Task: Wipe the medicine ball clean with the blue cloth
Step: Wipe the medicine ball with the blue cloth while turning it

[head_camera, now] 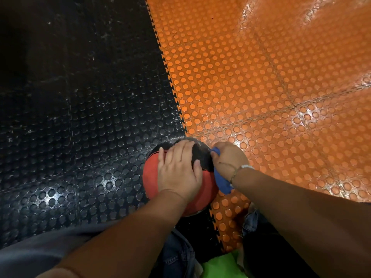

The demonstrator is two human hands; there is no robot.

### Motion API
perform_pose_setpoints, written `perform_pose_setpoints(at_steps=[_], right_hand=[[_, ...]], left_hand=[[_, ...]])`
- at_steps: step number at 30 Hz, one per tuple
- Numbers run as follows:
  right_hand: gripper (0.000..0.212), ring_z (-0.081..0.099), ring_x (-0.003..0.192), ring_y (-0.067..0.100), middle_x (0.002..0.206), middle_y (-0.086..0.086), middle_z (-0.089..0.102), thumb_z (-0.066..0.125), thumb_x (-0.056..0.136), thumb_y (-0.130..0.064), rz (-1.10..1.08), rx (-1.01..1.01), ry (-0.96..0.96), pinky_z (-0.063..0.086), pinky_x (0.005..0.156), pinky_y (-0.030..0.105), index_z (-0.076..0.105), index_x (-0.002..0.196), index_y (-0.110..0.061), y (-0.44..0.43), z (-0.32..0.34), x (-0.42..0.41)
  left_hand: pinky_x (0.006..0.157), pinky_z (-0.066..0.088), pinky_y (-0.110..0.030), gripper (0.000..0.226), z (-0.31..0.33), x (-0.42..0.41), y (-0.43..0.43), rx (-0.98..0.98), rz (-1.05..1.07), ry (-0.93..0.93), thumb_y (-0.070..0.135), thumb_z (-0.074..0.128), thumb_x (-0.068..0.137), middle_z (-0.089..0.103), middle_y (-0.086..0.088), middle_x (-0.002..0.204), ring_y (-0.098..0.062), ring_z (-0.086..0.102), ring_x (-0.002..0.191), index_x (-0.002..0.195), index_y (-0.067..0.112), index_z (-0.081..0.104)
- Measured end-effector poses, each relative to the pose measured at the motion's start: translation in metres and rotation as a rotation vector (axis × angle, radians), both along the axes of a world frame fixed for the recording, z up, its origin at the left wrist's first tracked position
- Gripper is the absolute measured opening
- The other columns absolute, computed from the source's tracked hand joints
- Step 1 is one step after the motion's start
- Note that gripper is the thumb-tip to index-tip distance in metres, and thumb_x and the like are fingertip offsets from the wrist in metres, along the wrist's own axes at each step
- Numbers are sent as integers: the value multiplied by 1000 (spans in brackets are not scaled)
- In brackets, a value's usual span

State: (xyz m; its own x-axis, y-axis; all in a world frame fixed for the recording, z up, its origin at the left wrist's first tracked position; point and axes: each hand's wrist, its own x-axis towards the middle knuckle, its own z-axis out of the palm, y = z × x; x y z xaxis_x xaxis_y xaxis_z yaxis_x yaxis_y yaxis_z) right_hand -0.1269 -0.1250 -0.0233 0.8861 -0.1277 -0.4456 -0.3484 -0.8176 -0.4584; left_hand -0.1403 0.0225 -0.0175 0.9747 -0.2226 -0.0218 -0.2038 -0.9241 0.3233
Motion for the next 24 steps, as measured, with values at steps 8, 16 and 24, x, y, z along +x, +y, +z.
perform_pose_setpoints(at_steps=[8,16,24], right_hand=[[32,53,110,29,122,11,57,48,96,-26,-22,140,-54,40,89,31,55,123,-12,4,9,-3],[22,52,104,27,117,8,55,52,92,-20,63,161,-196,40,86,31,60,112,-15,24,16,-6],[25,52,101,26,114,10,54,49,93,-25,50,126,-155,39,84,29,58,112,-12,35,21,-1]], left_hand=[[104,32,-43,66,1,9,12,84,64,75,46,28,78,60,-6,123,-28,53,115,123,11,61],[94,19,-33,64,3,20,18,97,-13,48,45,17,80,60,5,119,-22,51,109,120,24,63],[87,33,-36,40,-4,14,20,44,-11,-55,37,38,81,66,4,101,-24,59,89,100,22,69]])
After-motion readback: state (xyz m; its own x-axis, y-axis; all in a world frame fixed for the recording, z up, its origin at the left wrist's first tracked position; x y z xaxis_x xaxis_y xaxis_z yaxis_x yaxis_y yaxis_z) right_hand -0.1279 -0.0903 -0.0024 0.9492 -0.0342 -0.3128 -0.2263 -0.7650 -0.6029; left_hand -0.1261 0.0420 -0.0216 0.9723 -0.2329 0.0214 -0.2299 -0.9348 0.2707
